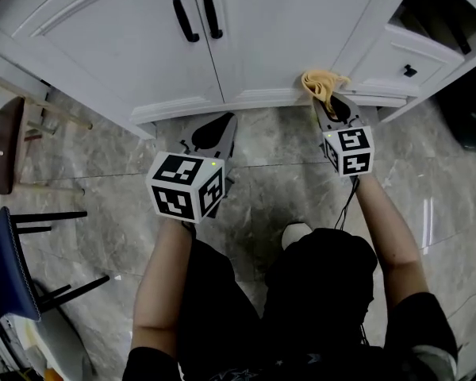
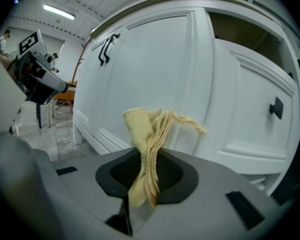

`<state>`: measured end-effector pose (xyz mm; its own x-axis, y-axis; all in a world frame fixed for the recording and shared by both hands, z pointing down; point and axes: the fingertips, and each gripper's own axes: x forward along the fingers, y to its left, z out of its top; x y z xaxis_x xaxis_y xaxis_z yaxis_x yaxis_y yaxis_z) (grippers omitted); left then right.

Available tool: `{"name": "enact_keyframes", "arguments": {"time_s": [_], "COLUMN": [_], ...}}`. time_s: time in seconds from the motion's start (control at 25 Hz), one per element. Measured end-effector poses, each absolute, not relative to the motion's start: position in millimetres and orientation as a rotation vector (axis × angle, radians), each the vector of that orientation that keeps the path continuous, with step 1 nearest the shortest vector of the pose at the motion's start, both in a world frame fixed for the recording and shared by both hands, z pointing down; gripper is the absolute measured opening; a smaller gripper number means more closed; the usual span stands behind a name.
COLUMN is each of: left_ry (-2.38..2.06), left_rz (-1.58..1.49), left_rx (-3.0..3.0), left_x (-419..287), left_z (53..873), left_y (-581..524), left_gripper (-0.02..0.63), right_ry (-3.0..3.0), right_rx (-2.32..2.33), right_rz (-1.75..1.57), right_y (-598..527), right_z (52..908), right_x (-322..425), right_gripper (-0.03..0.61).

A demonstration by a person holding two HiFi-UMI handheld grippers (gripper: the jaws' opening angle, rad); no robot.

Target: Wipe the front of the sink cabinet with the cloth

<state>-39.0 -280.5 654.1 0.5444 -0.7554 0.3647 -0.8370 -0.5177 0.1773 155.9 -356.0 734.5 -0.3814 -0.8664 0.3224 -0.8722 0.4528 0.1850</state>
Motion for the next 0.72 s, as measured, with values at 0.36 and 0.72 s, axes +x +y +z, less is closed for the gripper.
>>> {"name": "enact_keyframes", "arguments": {"time_s": [0.36,0.72], "left_ry": [-1.273,-1.357], "left_rz": [0.362,0.433], "left_rx": [2.45,2.494], "left_x": [-24,-94], "left_z": [672,656], "left_y": [-293,-300], "left_gripper": [0.017,0.017], "right_ry": [-2.266,-2.36], "right_rx": [1.576,1.482], "right_rz": [0.078,-0.026], "right_y": [-351,-337], "right_z": [738,715], "right_x": [211,180], "right_gripper": [0.081,0.081]}}
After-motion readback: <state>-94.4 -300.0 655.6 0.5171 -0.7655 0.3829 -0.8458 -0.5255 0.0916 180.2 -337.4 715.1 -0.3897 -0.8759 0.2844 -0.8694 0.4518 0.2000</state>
